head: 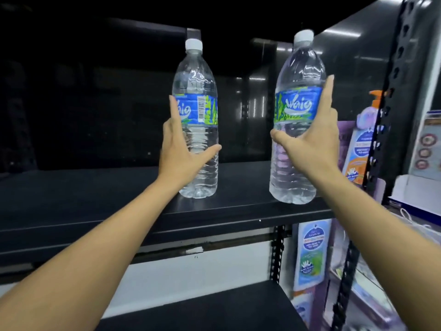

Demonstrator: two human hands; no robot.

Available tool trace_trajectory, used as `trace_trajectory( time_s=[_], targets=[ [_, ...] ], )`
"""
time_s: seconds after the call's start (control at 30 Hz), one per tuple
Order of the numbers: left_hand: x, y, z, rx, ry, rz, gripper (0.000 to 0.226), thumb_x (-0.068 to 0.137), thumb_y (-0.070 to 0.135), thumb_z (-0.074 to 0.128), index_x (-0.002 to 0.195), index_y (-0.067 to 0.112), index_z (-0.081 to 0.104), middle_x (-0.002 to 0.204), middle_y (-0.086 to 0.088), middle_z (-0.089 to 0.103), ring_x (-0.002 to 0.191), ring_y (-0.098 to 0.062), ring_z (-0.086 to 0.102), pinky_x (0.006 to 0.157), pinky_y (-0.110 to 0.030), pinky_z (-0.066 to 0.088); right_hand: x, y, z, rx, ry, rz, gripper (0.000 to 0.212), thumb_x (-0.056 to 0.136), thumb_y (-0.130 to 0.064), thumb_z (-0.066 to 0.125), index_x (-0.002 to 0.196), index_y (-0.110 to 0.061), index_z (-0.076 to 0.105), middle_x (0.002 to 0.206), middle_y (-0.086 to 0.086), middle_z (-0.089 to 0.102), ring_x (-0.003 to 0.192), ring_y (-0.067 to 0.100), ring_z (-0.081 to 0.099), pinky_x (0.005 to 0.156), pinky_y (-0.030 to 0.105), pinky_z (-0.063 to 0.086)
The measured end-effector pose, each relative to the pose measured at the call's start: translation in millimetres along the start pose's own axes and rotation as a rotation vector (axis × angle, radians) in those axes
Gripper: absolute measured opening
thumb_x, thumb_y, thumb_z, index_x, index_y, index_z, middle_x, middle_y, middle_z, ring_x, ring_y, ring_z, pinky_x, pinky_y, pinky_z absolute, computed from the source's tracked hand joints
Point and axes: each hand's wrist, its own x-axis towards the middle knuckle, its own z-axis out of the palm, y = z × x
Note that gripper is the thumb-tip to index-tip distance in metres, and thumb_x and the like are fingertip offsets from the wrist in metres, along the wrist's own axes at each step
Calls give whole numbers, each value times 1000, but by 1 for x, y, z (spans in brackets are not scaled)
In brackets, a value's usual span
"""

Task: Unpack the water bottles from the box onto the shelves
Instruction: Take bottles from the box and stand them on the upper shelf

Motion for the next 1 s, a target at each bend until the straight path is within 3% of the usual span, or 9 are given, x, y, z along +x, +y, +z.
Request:
trace_trajectory(
  time_s=[0.07, 0.17, 0.33, 0.6, 0.67, 0.77, 0.87, 0.93, 1.0],
  targets=[
    [-3, -2, 1, 1, 3, -1, 131, 77, 47, 85, 159, 37, -16, 157, 0, 31, 126, 0, 37, 97, -25, 35, -6, -3, 13, -44, 31, -14, 125, 77, -32, 84, 164, -32, -5, 133, 5, 44, 81, 0, 46, 76, 18, 39],
    [-6, -7, 2, -7, -13, -19, 128, 79, 51, 82, 159, 37, -17, 159, 2, 28, 134, -9, 42, 99, -25, 34, -8, 0, 35, -77, 85, -21, 122, 77, -35, 82, 164, -29, -4, 142, 9, 42, 99, 15, 52, 88, 36, 50],
    [-9, -12, 0, -25, -42, -63, 122, 84, 54, 76, 158, 40, -20, 162, 4, 25, 138, -14, 43, 98, -24, 32, -6, 6, 70, -166, 115, -24, 123, 76, -45, 80, 163, -32, -6, 151, 12, 36, 118, 36, 56, 91, 53, 55],
    [-14, -8, 2, 42, -37, -48, 121, 85, 55, 74, 159, 36, -20, 161, 4, 24, 121, 4, 34, 95, -23, 34, -2, 12, 97, -233, 122, 0, 121, 79, -49, 81, 164, -25, -1, 157, 16, 32, 121, 42, 54, 94, 54, 51],
    [-16, -7, 1, 71, -29, -25, 121, 85, 55, 74, 159, 35, -20, 162, 4, 21, 125, 4, 34, 96, -23, 35, -3, 13, 97, -219, 111, -6, 120, 80, -50, 80, 164, -23, -1, 158, 16, 32, 122, 42, 53, 96, 54, 49],
    [-18, -4, -1, 117, 15, 18, 124, 83, 57, 75, 160, 32, -19, 165, 3, 16, 144, -7, 32, 108, -27, 35, -5, 18, 92, -174, 61, -30, 117, 83, -50, 77, 165, -22, -2, 160, 16, 28, 126, 41, 50, 100, 54, 45],
    [-22, 4, -3, 231, 113, 112, 123, 81, 59, 75, 163, 19, -8, 168, -4, 14, 153, -14, 19, 122, -35, 25, -7, 31, 76, -19, -41, -103, 116, 86, -47, 77, 164, -21, -5, 165, 13, 21, 138, 36, 40, 112, 46, 37],
    [-25, 12, 0, 345, 202, 258, 114, 84, 55, 75, 161, 12, 3, 166, -12, 22, 152, -25, 24, 124, -43, 26, -10, 43, 60, 137, -99, -80, 119, 86, -45, 80, 164, -23, -7, 164, 9, 25, 145, 26, 37, 118, 40, 35],
    [-28, 24, 9, 364, 222, 452, 99, 87, 43, 74, 158, 10, 14, 162, -16, 32, 148, -32, 34, 121, -46, 31, -14, 55, 47, 224, -111, 7, 118, 82, -48, 82, 164, -29, -2, 156, 4, 34, 134, 19, 49, 112, 40, 44]
  ],
)
